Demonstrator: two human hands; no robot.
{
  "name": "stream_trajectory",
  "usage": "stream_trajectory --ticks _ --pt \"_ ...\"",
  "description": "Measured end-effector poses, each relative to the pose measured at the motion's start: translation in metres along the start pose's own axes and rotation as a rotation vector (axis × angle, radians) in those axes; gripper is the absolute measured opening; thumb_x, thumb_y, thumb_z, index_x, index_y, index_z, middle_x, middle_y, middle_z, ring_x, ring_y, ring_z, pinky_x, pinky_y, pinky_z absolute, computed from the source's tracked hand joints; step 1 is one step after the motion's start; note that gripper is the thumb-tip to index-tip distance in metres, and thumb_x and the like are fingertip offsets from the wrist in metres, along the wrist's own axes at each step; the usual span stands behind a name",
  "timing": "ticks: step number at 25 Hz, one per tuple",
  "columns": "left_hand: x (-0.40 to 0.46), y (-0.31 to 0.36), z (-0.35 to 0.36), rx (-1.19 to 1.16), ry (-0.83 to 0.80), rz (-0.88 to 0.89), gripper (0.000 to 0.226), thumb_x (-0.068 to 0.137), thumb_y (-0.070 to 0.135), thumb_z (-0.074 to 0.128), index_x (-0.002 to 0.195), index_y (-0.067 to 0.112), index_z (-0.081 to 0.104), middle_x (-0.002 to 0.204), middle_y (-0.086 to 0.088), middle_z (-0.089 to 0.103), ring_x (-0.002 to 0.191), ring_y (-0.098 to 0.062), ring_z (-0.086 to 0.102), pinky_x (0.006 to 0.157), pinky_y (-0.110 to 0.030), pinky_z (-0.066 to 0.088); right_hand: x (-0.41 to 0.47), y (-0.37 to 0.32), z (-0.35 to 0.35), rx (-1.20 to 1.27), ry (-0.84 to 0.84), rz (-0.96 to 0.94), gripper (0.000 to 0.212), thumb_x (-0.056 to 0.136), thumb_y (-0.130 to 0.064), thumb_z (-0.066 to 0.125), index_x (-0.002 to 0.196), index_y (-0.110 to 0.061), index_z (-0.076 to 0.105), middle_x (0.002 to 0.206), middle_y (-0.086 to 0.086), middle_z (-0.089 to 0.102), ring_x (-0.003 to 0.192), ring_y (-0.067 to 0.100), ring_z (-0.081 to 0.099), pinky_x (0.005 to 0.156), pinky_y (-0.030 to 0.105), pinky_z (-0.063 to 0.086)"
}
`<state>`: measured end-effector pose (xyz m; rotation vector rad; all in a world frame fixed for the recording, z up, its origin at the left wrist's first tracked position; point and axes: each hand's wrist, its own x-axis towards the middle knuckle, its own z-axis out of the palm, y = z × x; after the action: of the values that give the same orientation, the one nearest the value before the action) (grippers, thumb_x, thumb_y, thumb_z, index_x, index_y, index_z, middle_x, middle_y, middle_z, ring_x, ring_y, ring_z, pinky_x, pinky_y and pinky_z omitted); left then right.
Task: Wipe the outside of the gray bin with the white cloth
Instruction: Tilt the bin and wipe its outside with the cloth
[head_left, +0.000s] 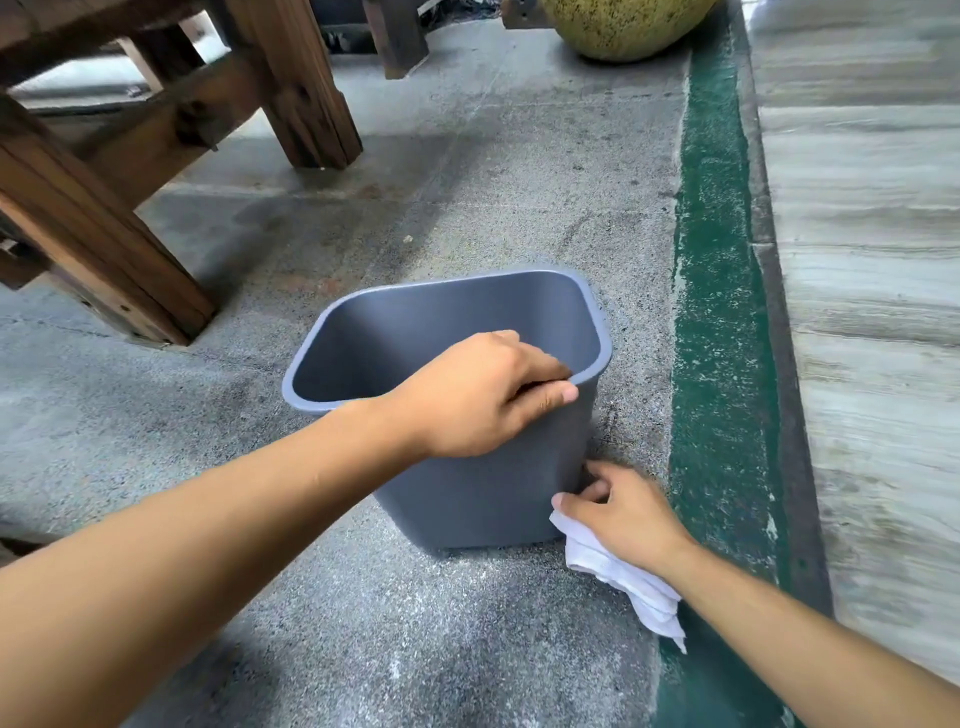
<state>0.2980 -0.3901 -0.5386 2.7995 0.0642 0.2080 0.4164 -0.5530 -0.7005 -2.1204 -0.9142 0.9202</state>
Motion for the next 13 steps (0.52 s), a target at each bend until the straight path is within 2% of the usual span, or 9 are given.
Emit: stream_trajectory --ticks 1,5,9,13 --pt "-0.007 -0.003 -0.001 -0.002 -0.02 0.01 0.037 0.105 0.036 0.047 0.085 0.009 0.064 0.067 0.007 0.054 0.065 -0.02 0.043 0.073 -0.017 0.034 0.0 -0.002 0.004 -0.02 0.001 -0.003 0.026 0.08 -0.046 0.075 0.087 -0.022 0.067 0.055 -0.012 0.066 0.061 0.011 0.062 0.065 0.031 0.049" --pt "-0.035 -0.005 0.007 0.02 -0.101 0.02 0.032 0.104 0.039 0.051 0.089 0.015 0.067 0.065 0.012 0.051 0.073 -0.017 0.045 0.074 -0.036 0.043 0.003 -0.014 0.018 -0.085 0.008 -0.001 0.023 0.082 -0.047 0.074 0.079 -0.03 0.059 0.062 -0.006 0.071 0.057 0.007 0.06 0.051 0.024 0.041" --pt "-0.041 -0.022 0.014 -0.063 -0.018 -0.044 0.029 0.102 0.032 0.056 0.099 0.009 0.074 0.063 0.003 0.06 0.074 -0.014 0.045 0.07 -0.029 0.044 0.025 -0.028 0.022 -0.058 -0.015 0.004 0.023 0.084 -0.048 0.072 0.091 -0.027 0.066 0.065 -0.006 0.072 0.062 0.012 0.063 0.048 0.019 0.038" --pt "-0.026 -0.039 0.008 -0.078 0.017 -0.071 0.029 0.098 0.032 0.06 0.11 0.012 0.078 0.063 0.012 0.056 0.076 -0.018 0.053 0.073 -0.028 0.047 0.055 -0.034 0.021 -0.054 -0.003 0.031 0.034 0.084 -0.047 0.073 0.104 -0.019 0.07 0.065 -0.008 0.065 0.068 0.019 0.061 0.05 0.021 0.035"
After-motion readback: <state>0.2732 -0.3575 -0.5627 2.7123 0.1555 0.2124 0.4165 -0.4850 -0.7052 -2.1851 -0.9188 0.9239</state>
